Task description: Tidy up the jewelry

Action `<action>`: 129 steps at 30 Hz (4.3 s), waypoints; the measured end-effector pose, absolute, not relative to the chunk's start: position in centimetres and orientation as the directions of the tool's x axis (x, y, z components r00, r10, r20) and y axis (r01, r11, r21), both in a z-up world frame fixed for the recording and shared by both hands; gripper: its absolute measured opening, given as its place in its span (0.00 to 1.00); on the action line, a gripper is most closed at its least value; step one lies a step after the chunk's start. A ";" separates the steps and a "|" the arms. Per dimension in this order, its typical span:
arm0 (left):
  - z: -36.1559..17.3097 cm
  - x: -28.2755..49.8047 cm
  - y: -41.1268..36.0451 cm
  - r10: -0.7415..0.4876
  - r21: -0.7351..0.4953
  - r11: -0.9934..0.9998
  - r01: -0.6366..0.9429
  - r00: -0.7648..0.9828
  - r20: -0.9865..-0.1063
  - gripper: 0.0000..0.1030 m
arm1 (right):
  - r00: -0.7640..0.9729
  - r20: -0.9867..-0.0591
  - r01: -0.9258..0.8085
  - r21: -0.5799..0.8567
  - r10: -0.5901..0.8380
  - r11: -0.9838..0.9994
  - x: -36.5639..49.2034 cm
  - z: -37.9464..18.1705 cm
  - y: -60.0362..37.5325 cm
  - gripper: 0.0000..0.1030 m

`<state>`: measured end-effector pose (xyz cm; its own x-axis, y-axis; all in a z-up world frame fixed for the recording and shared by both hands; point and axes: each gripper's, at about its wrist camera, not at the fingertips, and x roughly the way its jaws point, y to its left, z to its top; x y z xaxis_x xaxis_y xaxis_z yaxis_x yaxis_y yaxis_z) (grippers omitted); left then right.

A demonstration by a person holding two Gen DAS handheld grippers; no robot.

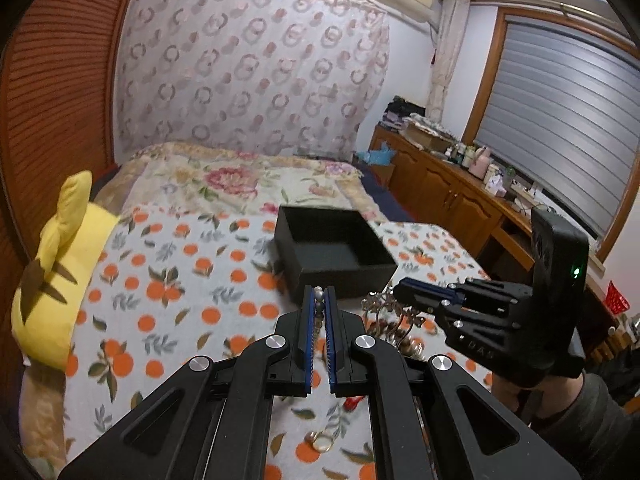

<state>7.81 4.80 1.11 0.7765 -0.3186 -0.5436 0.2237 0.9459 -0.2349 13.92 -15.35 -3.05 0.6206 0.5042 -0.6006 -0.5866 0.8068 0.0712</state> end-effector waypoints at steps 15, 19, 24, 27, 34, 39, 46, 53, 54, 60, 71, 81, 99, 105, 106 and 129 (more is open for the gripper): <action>5.4 12.0 2.7 -0.330 -0.191 0.944 0.270 0.795 -0.508 0.04 | 0.690 -0.555 -0.549 0.017 0.465 0.836 17.7 0.7 -17.6 0.08; 6.1 13.5 1.8 -0.329 -0.175 0.944 0.278 0.798 -0.505 0.04 | 0.706 -0.542 -0.538 0.008 0.455 0.843 19.5 1.4 -18.1 0.08; 6.7 15.7 1.0 -0.326 -0.168 0.945 0.279 0.801 -0.502 0.04 | 0.721 -0.534 -0.520 0.007 0.442 0.854 22.4 1.5 -18.6 0.08; 6.9 17.2 0.7 -0.321 -0.163 0.947 0.276 0.802 -0.503 0.04 | 0.718 -0.538 -0.514 0.019 0.442 0.858 24.0 0.9 -18.8 0.08; 4.8 21.3 -0.4 -0.301 -0.153 0.953 0.260 0.779 -0.550 0.04 | 0.695 -0.560 -0.515 0.049 0.451 0.856 26.8 -1.6 -18.8 0.08; 2.0 23.7 -0.6 -0.300 -0.167 0.954 0.250 0.740 -0.602 0.04 | 0.680 -0.570 -0.519 0.068 0.460 0.852 27.8 -2.9 -18.6 0.08; 0.1 24.3 0.1 -0.289 -0.173 0.957 0.232 0.722 -0.629 0.22 | 0.665 -0.577 -0.543 0.063 0.474 0.838 28.4 -3.7 -17.6 0.08; -0.4 23.1 1.6 -0.255 -0.158 0.967 0.200 0.733 -0.631 0.43 | 0.637 -0.599 -0.577 0.047 0.485 0.816 28.4 -4.5 -16.2 0.08; -0.5 22.9 1.9 -0.247 -0.153 0.969 0.194 0.735 -0.632 0.45 | 0.633 -0.604 -0.580 0.045 0.485 0.813 28.4 -4.6 -16.0 0.08; -1.2 21.2 3.0 -0.212 -0.130 0.977 0.168 0.746 -0.631 0.66 | 0.610 -0.632 -0.589 0.042 0.478 0.807 28.3 -5.1 -15.3 0.10; -1.9 17.4 4.2 -0.198 -0.132 0.980 0.148 0.762 -0.617 0.87 | 0.632 -0.617 -0.572 0.035 0.468 0.819 26.1 -3.6 -17.2 0.23; -3.2 13.0 3.5 -0.194 -0.095 0.980 0.172 0.760 -0.620 0.92 | 0.642 -0.600 -0.567 0.049 0.478 0.822 18.5 -2.4 -20.6 0.27; -6.3 8.4 1.3 -0.233 -0.113 0.970 0.213 0.701 -0.674 0.92 | 0.570 -0.675 -0.561 0.096 0.468 0.822 8.7 -7.1 -22.8 0.62; -7.1 8.3 1.0 -0.230 -0.110 0.970 0.215 0.680 -0.697 0.92 | 0.510 -0.717 -0.608 0.091 0.475 0.789 7.3 -8.6 -20.8 0.62; -7.2 8.3 1.0 -0.230 -0.111 0.970 0.215 0.679 -0.697 0.92 | 0.508 -0.720 -0.611 0.087 0.474 0.787 7.1 -8.8 -20.6 0.62; -7.6 8.0 0.9 -0.238 -0.118 0.969 0.218 0.681 -0.693 0.92 | 0.503 -0.765 -0.643 -0.020 0.402 0.766 8.3 -9.6 -18.4 0.61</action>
<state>8.03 0.85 -7.58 0.6805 -0.2376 -0.6931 0.2183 0.9687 -0.1178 8.33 -18.41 -9.61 0.5031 0.4024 -0.7648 -0.6431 0.7655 -0.0202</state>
